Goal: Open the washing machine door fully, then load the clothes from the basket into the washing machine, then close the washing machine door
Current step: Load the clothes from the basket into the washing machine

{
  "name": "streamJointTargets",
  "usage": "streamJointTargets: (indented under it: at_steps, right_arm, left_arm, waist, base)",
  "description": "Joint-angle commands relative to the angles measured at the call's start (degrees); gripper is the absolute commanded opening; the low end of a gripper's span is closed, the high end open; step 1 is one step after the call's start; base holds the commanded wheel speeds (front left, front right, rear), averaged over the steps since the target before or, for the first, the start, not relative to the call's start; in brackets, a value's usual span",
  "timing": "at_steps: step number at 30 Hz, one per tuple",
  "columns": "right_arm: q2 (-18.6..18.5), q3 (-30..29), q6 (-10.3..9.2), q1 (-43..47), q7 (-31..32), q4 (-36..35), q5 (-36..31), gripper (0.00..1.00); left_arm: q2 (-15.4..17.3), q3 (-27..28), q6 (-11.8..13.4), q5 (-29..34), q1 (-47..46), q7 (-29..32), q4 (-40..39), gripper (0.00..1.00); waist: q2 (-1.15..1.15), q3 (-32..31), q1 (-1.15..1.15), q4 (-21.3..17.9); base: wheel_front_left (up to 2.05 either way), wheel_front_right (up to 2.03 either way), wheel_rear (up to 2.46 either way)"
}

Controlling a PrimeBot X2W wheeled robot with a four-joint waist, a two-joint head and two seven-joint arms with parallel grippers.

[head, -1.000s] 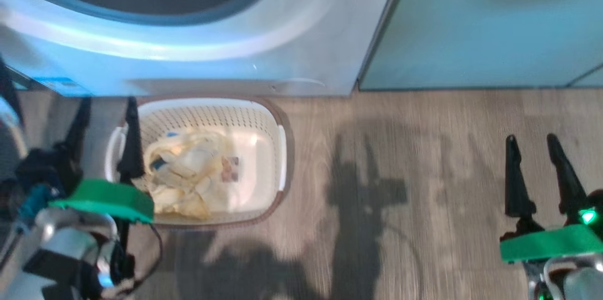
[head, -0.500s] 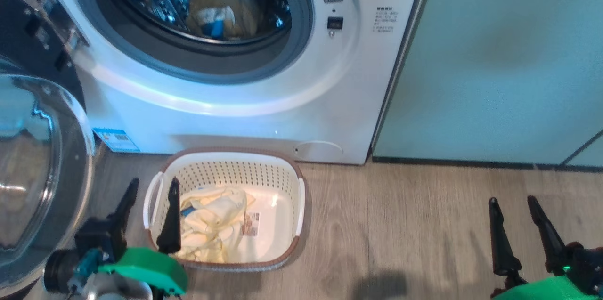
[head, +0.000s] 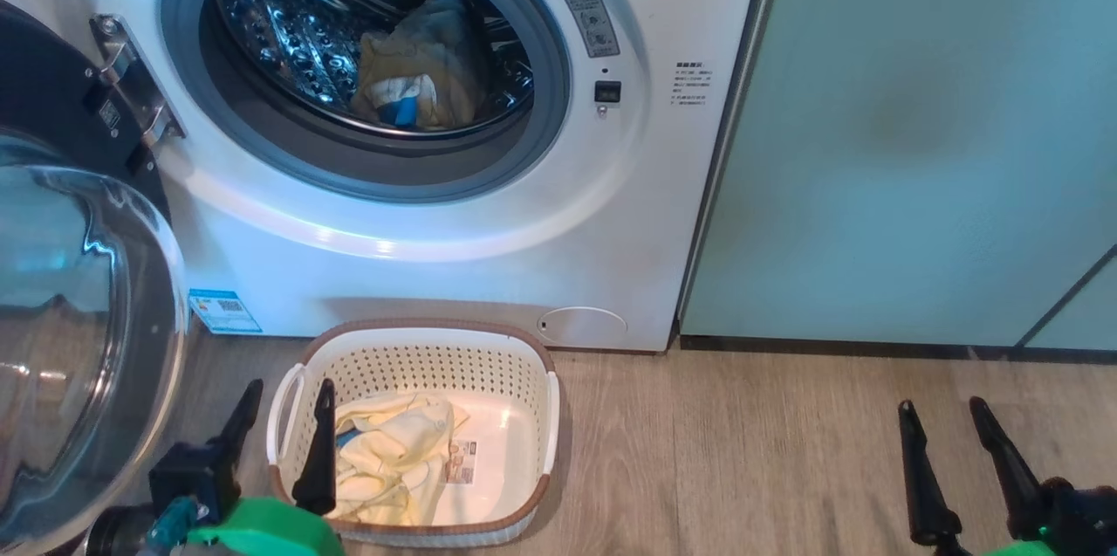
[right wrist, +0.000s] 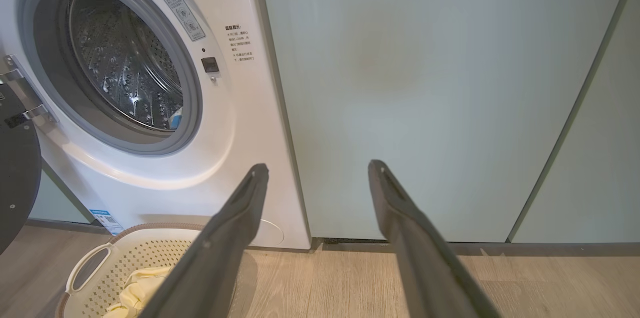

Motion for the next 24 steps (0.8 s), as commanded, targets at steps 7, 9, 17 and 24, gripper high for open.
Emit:
streamJointTargets:
  at_steps: [7,9,17,24]
  right_arm:
    - [-0.72,1.37,-0.16,-1.4,0.11,-2.29,0.1,1.0]
    - [-0.72,1.47,-0.16,-1.39,0.08,-2.22,0.19,1.0]
    - [-0.72,1.28,-0.16,-1.71,0.1,-1.94,0.36,1.0]
    - [-0.72,1.5,-0.16,-2.08,0.21,-1.75,0.51,1.0]
  left_arm:
    - [1.25,2.07,0.43,0.21,-2.14,-0.05,-1.85,1.0]
    - [1.32,2.04,0.55,0.23,-2.11,0.04,-1.98,1.0]
    - [2.02,2.24,0.79,0.45,-2.82,0.39,-2.46,1.0]
    - [2.32,1.48,-0.1,0.46,-4.01,0.79,-2.15,1.0]
  waist:
    - [0.0,-0.34,0.01,-0.09]
    - [0.0,-0.33,0.01,-0.13]
    - [0.0,0.16,0.01,0.06]
    - [0.0,0.56,0.01,0.18]
  base:
    - [0.0,0.0,0.0]
    - [0.0,0.0,0.0]
    - [0.0,0.0,0.0]
    - [0.0,0.0,0.0]
